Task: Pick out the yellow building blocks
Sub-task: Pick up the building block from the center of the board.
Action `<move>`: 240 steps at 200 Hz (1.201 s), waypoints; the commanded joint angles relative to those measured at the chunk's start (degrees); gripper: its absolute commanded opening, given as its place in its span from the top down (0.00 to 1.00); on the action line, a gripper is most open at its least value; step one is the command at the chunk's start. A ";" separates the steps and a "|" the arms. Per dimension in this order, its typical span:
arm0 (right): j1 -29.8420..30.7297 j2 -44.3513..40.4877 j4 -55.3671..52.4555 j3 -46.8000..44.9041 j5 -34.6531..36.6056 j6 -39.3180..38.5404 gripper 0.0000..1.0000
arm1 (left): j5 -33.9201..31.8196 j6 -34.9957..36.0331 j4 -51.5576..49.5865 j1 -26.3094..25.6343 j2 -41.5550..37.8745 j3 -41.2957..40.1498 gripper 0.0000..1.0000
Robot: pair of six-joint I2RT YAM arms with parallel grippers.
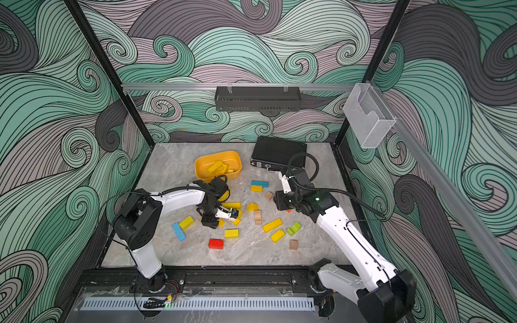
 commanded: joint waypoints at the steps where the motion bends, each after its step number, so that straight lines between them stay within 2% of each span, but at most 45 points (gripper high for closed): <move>1: -0.09 -0.80 -0.24 -0.74 1.20 0.44 0.58 | -1.78 0.94 1.27 -0.47 0.87 -0.23 0.47; 46: -0.13 -0.38 -0.13 -1.10 1.23 0.33 0.59 | -3.37 0.81 1.76 -0.93 1.67 -0.06 0.60; 60: -0.13 -0.19 -0.14 -1.10 1.23 0.33 0.59 | -3.48 0.49 1.52 -1.00 1.68 0.04 0.68; 76: -0.14 0.07 -0.20 -1.03 1.23 0.16 0.59 | -3.47 0.16 0.86 -1.10 1.76 0.47 0.71; 89: -0.13 0.17 -0.20 -0.97 1.25 0.08 0.59 | -3.47 -0.11 0.35 -1.10 1.75 0.80 0.79; 119: -0.13 0.60 -0.19 -0.83 1.22 -0.10 0.59 | -3.30 -0.80 -1.06 -1.20 1.77 1.58 0.84; 137: -0.12 0.78 -0.17 -0.82 1.22 -0.20 0.59 | -3.21 -1.07 -1.57 -1.19 1.60 1.88 0.83; 150: -0.13 0.91 -0.19 -0.76 1.15 -0.31 0.59 | -2.96 -1.25 -1.73 -1.19 1.40 2.10 0.76; 184: -0.13 1.31 -0.20 -0.75 1.26 -0.55 0.58 | -2.41 -2.04 -2.25 -1.19 1.39 3.10 0.67; 240: -0.13 1.57 -0.05 -1.22 1.46 -0.59 0.58 | -0.56 -3.59 -3.46 -1.36 1.61 4.95 0.61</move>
